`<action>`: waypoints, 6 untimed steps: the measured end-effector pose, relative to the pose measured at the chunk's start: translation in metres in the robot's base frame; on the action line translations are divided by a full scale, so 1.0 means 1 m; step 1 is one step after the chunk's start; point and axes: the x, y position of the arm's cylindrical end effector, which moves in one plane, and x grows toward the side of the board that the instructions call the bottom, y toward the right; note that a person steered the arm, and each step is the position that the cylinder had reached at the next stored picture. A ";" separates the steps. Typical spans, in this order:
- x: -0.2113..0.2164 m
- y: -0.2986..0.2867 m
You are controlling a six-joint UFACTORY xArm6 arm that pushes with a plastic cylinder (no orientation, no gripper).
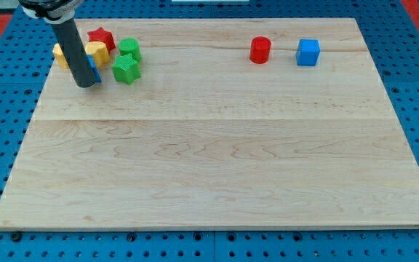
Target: Push the blue cube into the red circle
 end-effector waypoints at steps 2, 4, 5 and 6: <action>0.042 0.110; 0.007 0.390; -0.043 0.445; -0.079 0.432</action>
